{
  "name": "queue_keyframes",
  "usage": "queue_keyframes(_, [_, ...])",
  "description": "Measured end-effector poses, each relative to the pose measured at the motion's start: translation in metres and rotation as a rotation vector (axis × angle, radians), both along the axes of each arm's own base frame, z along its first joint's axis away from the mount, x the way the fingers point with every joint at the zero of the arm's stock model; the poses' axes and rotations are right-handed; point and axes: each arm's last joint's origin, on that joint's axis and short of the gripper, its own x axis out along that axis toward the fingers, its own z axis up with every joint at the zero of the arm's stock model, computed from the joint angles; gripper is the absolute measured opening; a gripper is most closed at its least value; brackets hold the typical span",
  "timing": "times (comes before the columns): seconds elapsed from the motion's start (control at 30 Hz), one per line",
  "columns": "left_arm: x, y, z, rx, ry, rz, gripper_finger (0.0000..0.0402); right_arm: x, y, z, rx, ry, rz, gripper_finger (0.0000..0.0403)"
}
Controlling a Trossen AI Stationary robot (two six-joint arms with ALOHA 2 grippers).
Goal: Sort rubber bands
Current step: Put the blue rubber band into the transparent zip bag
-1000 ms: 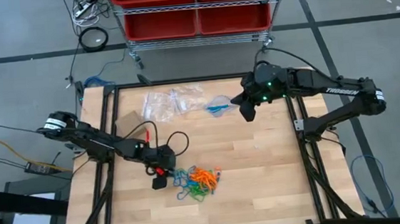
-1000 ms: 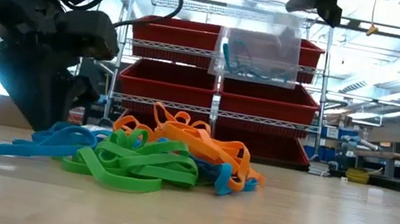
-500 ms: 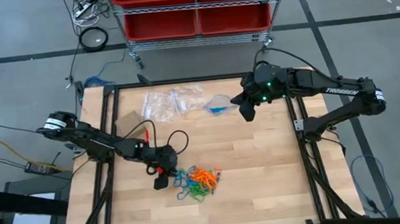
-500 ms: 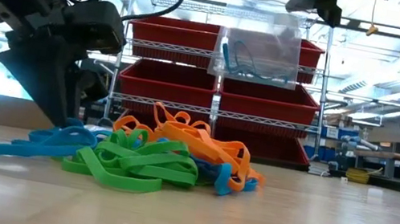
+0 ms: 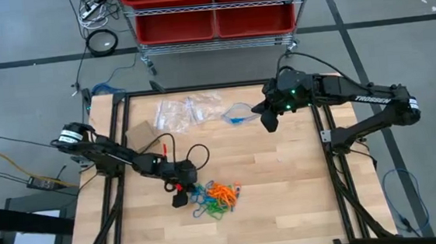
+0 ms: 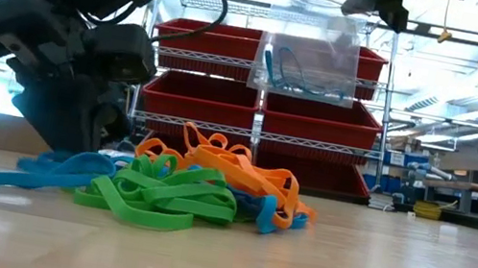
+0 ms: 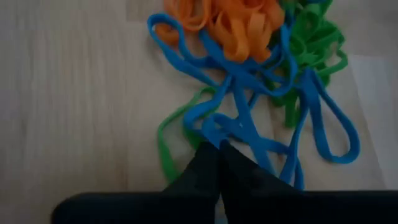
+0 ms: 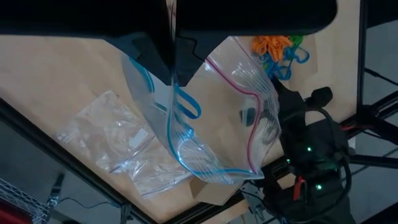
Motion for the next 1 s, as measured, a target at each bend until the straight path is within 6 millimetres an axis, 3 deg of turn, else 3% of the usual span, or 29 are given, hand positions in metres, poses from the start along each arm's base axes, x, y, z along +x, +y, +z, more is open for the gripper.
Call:
queue_keyframes(0.27, [0.007, -0.001, 0.023, 0.041, -0.046, -0.033, 0.0003, 0.0, 0.003, -0.001, -0.002, 0.01, 0.007, 0.0])
queue_keyframes(0.43, [0.008, 0.0, 0.056, 0.127, -0.06, -0.033, 0.0002, 0.001, 0.008, -0.004, 0.007, 0.021, 0.022, 0.0])
queue_keyframes(0.57, [0.005, 0.003, 0.086, 0.2, -0.058, -0.033, 0.0001, 0.002, 0.011, -0.019, 0.025, 0.066, 0.027, 0.0])
queue_keyframes(0.73, [-0.002, 0.005, 0.116, 0.229, -0.04, -0.027, 0.0001, 0.002, 0.013, -0.052, 0.077, 0.151, 0.008, 0.0])
queue_keyframes(1.0, [-0.01, 0.007, 0.111, 0.257, 0.087, -0.029, 0.0001, 0.006, 0.014, -0.085, 0.143, 0.134, 0.048, 0.0])
